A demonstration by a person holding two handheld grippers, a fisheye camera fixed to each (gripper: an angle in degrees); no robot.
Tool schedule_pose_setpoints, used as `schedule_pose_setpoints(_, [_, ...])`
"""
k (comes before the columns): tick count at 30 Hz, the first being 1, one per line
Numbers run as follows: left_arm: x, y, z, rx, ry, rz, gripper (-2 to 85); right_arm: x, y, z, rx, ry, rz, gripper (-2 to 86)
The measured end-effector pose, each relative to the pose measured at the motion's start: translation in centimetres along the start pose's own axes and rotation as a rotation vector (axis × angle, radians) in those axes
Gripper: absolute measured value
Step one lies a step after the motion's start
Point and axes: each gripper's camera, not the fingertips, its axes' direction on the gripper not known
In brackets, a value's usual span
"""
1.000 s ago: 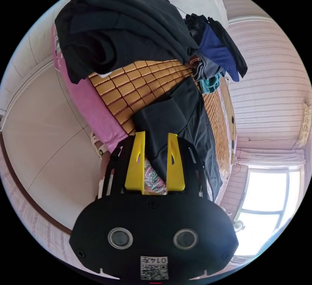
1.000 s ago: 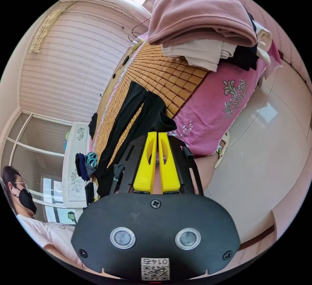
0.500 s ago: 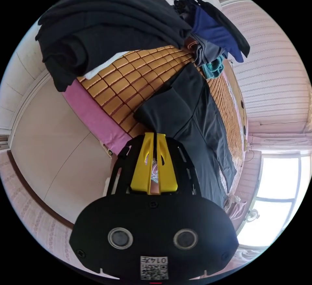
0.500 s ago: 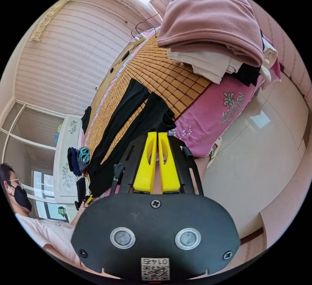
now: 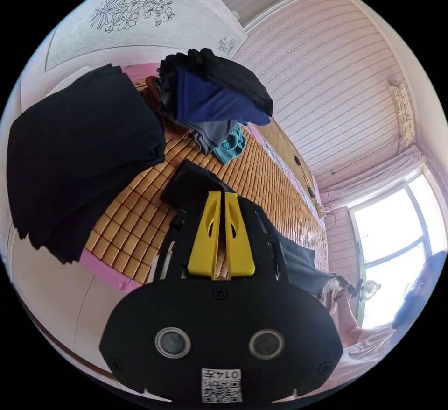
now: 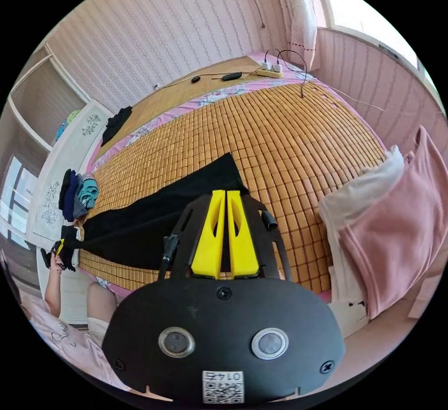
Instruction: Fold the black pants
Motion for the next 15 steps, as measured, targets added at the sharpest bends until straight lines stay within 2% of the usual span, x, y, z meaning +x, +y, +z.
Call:
schedule_pose_setpoints(4, [1.7,-1.0,6.8,0.006,-0.084,-0.048,4.4,-1.8,-7.0,5.7,-0.062,0.028,0.101,4.0])
schedule_pose_setpoints(6, [2.0,-0.5,8.7,-0.012,-0.124,-0.081,6.2,-2.3,-7.7,7.2,-0.093,0.024,0.108,8.4])
schedule_pose_setpoints(9, [3.6,1.2,10.1,-0.006,-0.188,0.012,6.6,-2.9,-6.2,8.1,-0.113,0.067,0.065,10.5])
schedule_pose_setpoints(11, [5.0,2.5,11.4,-0.055,-0.205,0.116,5.2,-3.2,-3.7,8.5,-0.141,0.105,0.011,8.8])
schedule_pose_setpoints(15, [7.4,6.3,17.8,-0.336,-0.283,0.300,1.4,-4.0,-0.6,11.4,-0.266,0.211,-0.076,2.6])
